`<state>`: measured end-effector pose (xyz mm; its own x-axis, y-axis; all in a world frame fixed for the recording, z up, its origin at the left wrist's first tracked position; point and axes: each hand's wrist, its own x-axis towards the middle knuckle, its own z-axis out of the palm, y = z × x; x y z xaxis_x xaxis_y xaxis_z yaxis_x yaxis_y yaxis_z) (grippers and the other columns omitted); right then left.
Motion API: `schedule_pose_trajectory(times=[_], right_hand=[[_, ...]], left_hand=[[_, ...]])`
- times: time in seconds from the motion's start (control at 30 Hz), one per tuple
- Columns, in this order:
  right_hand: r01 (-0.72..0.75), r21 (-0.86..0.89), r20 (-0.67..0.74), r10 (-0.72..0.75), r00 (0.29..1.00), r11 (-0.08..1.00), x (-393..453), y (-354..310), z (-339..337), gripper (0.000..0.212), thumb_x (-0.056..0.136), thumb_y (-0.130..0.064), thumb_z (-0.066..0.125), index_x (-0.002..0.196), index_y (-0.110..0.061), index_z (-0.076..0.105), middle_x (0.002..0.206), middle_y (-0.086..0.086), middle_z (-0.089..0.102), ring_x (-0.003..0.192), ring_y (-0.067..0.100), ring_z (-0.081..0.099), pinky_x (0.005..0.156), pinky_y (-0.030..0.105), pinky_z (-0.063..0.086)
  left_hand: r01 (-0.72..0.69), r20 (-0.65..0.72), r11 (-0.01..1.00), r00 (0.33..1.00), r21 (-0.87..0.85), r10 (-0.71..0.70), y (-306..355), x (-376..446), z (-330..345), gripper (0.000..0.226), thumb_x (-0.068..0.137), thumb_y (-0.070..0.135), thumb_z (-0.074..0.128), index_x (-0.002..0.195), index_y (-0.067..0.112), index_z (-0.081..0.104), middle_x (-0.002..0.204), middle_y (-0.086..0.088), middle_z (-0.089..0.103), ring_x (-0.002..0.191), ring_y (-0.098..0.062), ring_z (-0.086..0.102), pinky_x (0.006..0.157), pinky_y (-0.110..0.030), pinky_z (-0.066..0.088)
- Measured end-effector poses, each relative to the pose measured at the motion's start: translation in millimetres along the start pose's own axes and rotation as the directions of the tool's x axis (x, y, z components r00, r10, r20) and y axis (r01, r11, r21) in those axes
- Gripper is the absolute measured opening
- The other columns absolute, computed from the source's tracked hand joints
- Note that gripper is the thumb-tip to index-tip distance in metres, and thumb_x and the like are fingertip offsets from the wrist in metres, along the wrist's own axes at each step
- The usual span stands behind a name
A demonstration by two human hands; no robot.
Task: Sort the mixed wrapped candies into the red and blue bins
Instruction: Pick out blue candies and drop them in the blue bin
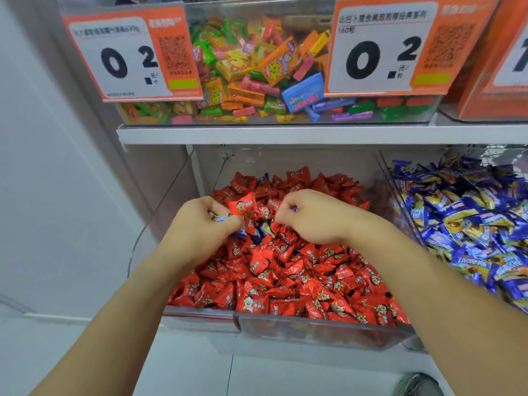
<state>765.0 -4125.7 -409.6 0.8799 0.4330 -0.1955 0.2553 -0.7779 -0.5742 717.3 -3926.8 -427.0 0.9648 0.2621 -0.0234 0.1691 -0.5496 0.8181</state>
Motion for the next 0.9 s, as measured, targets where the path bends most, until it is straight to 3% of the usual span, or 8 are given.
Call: schedule_pose_trajectory(times=[0.07,0.17,0.27,0.37,0.47,0.63,0.73,0.9], right_hand=[[0.044,-0.046,-0.059,-0.047,0.997,0.998,4,-7,7,0.024,0.103,-0.025,0.049,0.105,-0.008,0.067,0.089,-0.006,0.068,0.07,0.018,0.061,0.063,0.029,0.051],[0.046,-0.149,-0.099,-0.061,0.993,0.988,13,-9,21,0.015,0.097,-0.027,0.063,0.107,-0.019,0.07,0.099,-0.003,0.066,0.086,0.018,0.064,0.073,0.028,0.049],[0.033,-0.206,-0.093,-0.053,0.994,0.978,22,-5,30,0.03,0.086,-0.039,0.076,0.11,-0.021,0.074,0.106,-0.002,0.071,0.1,0.018,0.064,0.084,0.029,0.05],[0.009,-0.226,-0.06,-0.023,0.998,0.974,28,-4,31,0.05,0.08,-0.055,0.076,0.109,-0.015,0.075,0.107,0.003,0.074,0.106,0.023,0.064,0.09,0.036,0.053],[-0.018,-0.176,-0.028,0.013,1.0,0.984,30,-7,34,0.081,0.067,-0.075,0.073,0.11,-0.006,0.073,0.109,0.01,0.074,0.105,0.028,0.067,0.09,0.039,0.055],[0.015,-0.139,-0.126,-0.032,0.992,0.99,38,-5,49,0.047,0.074,-0.057,0.08,0.081,-0.011,0.077,0.082,-0.001,0.074,0.084,0.019,0.068,0.086,0.037,0.056],[0.02,-0.14,-0.157,-0.042,0.987,0.99,40,-5,54,0.047,0.078,-0.049,0.078,0.069,-0.005,0.068,0.065,0.006,0.066,0.076,0.023,0.066,0.078,0.04,0.057],[0.029,-0.189,-0.165,-0.061,0.984,0.982,41,2,55,0.044,0.084,-0.035,0.075,0.053,-0.014,0.051,0.048,-0.001,0.043,0.051,0.023,0.054,0.071,0.041,0.059]], left_hand=[[-0.019,-0.001,0.999,1.0,0.027,0.019,-2,-2,-2,0.021,0.081,0.026,0.076,0.092,0.016,0.061,0.07,0.001,0.062,0.049,-0.011,0.047,0.046,-0.021,0.037],[-0.048,0.036,0.996,0.998,0.069,0.045,-4,-7,-5,0.018,0.086,0.031,0.073,0.097,0.023,0.062,0.08,0.001,0.065,0.057,-0.009,0.053,0.049,-0.015,0.04],[-0.088,0.067,0.989,0.995,0.117,0.08,-5,-7,-5,0.01,0.093,0.03,0.063,0.092,0.02,0.065,0.065,-0.002,0.059,0.047,-0.008,0.044,0.043,-0.015,0.035],[-0.07,0.045,0.989,0.997,0.134,0.064,-4,-6,-4,0.023,0.096,0.03,0.055,0.086,0.011,0.064,0.054,0.001,0.049,0.037,-0.006,0.034,0.044,-0.024,0.031],[-0.084,0.007,0.979,0.996,0.186,0.084,-2,-4,-2,0.039,0.097,0.042,0.052,0.082,0.007,0.058,0.053,0.003,0.044,0.043,-0.008,0.037,0.049,-0.028,0.03],[-0.08,0.038,0.981,0.997,0.179,0.074,-1,-3,1,0.028,0.096,0.035,0.053,0.086,0.009,0.058,0.058,-0.006,0.066,0.043,-0.01,0.049,0.046,-0.025,0.038],[-0.096,0.07,0.985,0.994,0.145,0.087,-1,-3,4,0.008,0.093,0.018,0.053,0.091,0.022,0.061,0.068,-0.004,0.072,0.052,-0.012,0.064,0.052,-0.029,0.051],[-0.071,0.068,0.992,0.996,0.1,0.065,1,-6,5,0.02,0.091,0.013,0.049,0.094,0.026,0.064,0.072,-0.006,0.071,0.058,-0.018,0.067,0.052,-0.023,0.049]])
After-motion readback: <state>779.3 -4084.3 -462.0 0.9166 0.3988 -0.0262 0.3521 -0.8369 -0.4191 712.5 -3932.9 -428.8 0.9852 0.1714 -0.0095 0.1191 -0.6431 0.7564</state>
